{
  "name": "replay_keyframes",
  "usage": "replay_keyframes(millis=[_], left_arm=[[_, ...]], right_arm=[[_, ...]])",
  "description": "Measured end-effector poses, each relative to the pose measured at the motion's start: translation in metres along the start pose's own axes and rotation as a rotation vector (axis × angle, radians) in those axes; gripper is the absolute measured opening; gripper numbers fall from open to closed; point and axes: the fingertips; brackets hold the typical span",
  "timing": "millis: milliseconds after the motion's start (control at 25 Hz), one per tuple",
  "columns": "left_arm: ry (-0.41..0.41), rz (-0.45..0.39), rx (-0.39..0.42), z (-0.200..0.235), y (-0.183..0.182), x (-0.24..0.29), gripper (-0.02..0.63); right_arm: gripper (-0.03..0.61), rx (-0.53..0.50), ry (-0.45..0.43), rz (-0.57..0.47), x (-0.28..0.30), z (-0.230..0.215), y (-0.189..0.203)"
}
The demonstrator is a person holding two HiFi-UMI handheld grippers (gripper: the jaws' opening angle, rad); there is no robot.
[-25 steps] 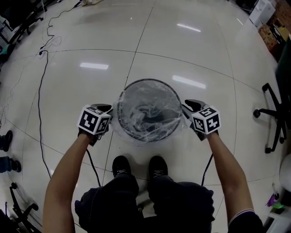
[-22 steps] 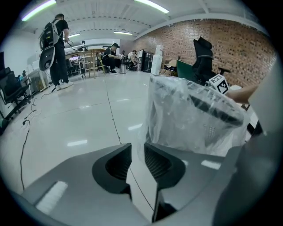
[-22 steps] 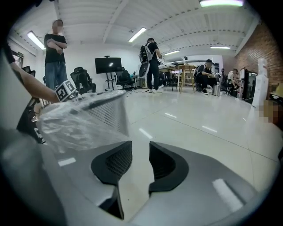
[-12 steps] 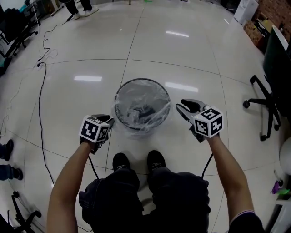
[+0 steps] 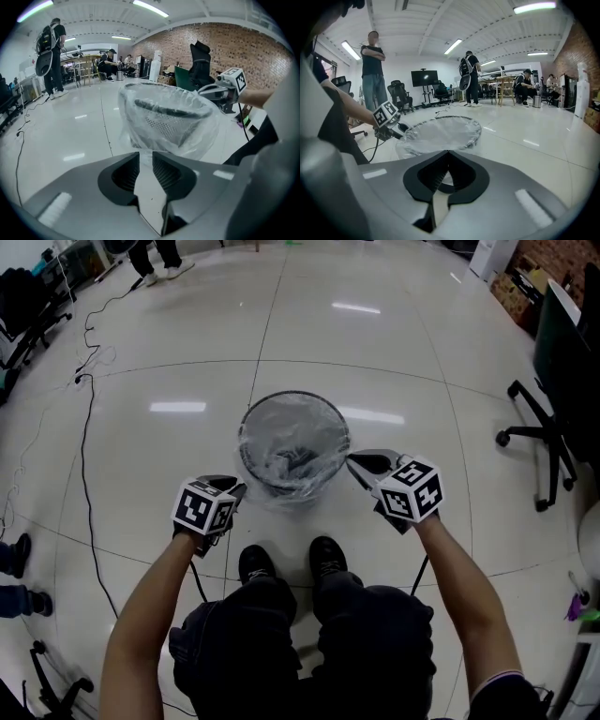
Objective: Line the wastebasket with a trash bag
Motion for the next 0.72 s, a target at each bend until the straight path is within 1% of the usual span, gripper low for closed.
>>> replay_keyframes(millis=[200, 400, 520, 720], left_arm=[[0.011, -0.02, -0.001, -0.003, -0.003, -0.004, 0.086], [0.006, -0.011, -0.016, 0.001, 0.003, -0.005, 0.086], [0.002, 0.002, -0.019, 0.003, 0.009, 0.001, 0.086], [-0.007, 0.019, -0.042, 0.014, 0.02, 0.019, 0.086]], right_arm=[[0.002, -0.017, 0.003, 0.038, -0.003, 0.002, 0.012], [0.002, -0.043, -0.012, 0.131, 0.009, 0.005, 0.043], [0.002, -0.026, -0.018, 0.169, 0.021, 0.003, 0.063], [0.002, 0.025, -0.019, 0.194, 0.042, -0.007, 0.091]])
Point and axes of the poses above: the fingertips, and each gripper's own axes: x forward along the fingers, z to its left, y out of its underside, and after that the axes turned 4 degrees about -x, right-handed
